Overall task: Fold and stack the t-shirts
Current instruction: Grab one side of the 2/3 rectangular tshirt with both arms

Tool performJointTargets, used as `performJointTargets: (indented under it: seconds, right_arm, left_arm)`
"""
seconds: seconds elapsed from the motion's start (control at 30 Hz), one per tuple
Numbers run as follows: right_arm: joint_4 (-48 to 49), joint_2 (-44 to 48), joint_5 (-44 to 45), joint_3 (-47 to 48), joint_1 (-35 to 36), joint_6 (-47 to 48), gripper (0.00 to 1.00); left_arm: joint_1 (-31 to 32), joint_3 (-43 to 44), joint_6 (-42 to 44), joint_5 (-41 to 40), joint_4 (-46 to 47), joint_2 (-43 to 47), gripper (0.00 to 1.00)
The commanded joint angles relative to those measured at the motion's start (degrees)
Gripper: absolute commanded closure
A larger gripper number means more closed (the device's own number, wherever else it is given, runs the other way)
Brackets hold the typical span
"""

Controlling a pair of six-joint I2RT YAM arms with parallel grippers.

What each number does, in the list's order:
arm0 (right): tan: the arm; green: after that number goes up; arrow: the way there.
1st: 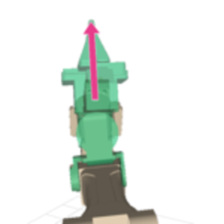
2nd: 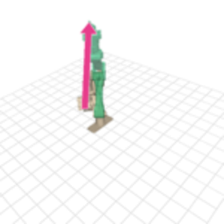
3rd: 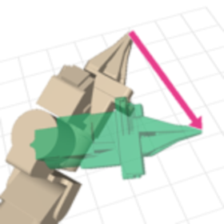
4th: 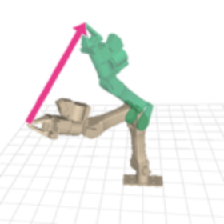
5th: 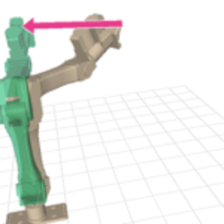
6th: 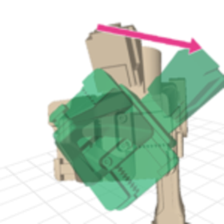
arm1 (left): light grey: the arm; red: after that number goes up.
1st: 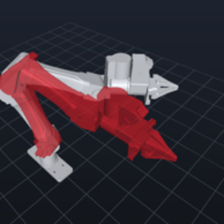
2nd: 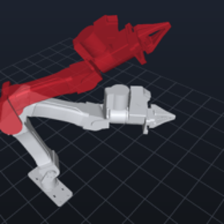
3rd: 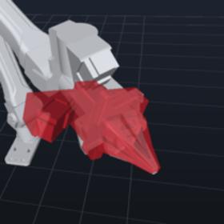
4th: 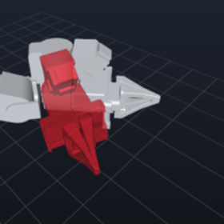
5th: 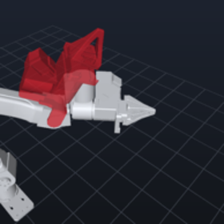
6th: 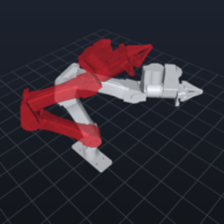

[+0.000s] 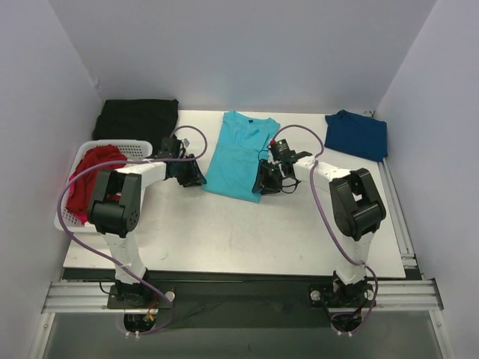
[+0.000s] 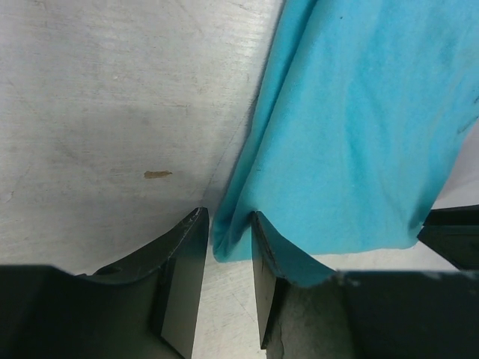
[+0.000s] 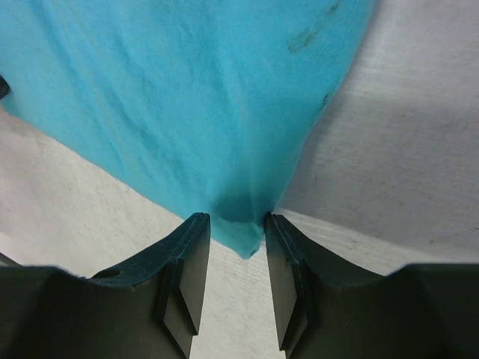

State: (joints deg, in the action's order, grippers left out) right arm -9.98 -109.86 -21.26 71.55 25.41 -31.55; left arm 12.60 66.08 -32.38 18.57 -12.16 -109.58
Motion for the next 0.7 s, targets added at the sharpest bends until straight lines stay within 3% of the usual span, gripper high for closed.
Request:
performJointTargets:
  seconds: [0.0, 0.23, 0.33, 0.43, 0.47, 0.57, 0.67]
  right_arm:
    - [0.3, 1.6, -1.4, -2.4, 1.5, -1.4, 0.64]
    - [3.4, 1.8, -2.1, -6.4, 2.8, -3.4, 0.64]
    - [3.9, 1.7, -1.9, -7.2, 3.0, -3.6, 0.65]
    - [3.8, 1.8, -1.3, -7.5, 3.0, -3.6, 0.74]
    - [3.8, 1.8, -1.2, -7.8, 3.0, -3.6, 0.84]
    - [3.3, 2.5, -0.8, -9.1, 3.0, -3.3, 1.0]
    - [2.6, 4.0, -0.8, -10.8, 2.9, -2.6, 1.0]
  left_arm:
    - [-0.1, 0.8, 1.4, 0.7, -1.5, -2.7, 0.59]
    - [-0.1, 1.2, 2.9, 2.2, -3.0, -3.7, 0.65]
    - [-0.1, 1.3, 3.4, 2.3, -4.5, -4.1, 0.78]
    - [0.0, 1.4, 3.6, 2.0, -6.7, -4.3, 1.0]
    - [0.1, 1.2, 3.6, 1.6, -8.2, -4.2, 1.0]
    - [0.0, -0.1, 3.8, -0.1, -10.4, -2.3, 1.0]
    - [0.0, -1.3, 4.3, -1.2, -13.1, 0.2, 1.0]
